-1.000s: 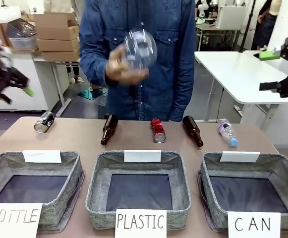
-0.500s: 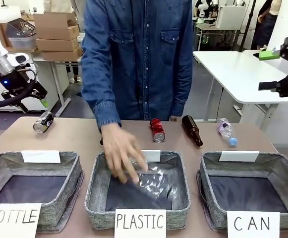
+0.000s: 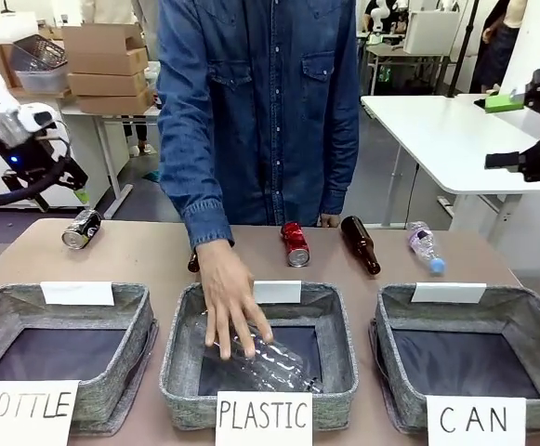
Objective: Sort the can waste into the basket.
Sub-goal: Pick up the can waste from the table and place it in the right Fabric basket.
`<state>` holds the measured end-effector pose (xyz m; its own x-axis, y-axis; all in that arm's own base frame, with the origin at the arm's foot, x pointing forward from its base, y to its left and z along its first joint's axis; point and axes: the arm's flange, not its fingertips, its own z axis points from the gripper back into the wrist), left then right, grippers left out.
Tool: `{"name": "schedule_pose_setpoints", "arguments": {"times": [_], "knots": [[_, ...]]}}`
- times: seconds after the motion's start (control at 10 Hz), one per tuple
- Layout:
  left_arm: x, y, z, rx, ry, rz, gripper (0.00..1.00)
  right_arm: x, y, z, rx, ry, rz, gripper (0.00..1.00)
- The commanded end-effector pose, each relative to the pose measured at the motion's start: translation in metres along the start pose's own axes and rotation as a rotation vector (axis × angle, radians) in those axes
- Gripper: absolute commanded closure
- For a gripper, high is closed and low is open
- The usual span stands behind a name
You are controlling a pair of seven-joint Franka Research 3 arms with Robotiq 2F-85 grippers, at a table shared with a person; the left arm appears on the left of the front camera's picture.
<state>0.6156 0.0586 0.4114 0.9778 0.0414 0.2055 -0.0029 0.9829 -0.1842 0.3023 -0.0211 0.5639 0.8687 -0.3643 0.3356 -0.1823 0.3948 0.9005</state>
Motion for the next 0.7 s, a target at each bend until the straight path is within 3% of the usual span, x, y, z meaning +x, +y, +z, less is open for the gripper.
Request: {"name": "schedule_pose_setpoints", "arguments": {"times": [0.0, 0.2, 0.6], "knots": [[0.018, 0.001, -0.021, 0.058, 0.004, 0.036, 0.00, 0.003, 0.000, -0.004, 0.029, -0.011, 0.025, 0.00], [0.036, 0.011, -0.053, 0.103, 0.029, 0.092, 0.00, 0.003, 0.000, -0.004, 0.029, -0.011, 0.025, 0.00], [0.053, 0.016, -0.087, 0.091, 0.055, 0.044, 0.00, 0.003, 0.000, -0.004, 0.029, -0.011, 0.025, 0.00]]}}
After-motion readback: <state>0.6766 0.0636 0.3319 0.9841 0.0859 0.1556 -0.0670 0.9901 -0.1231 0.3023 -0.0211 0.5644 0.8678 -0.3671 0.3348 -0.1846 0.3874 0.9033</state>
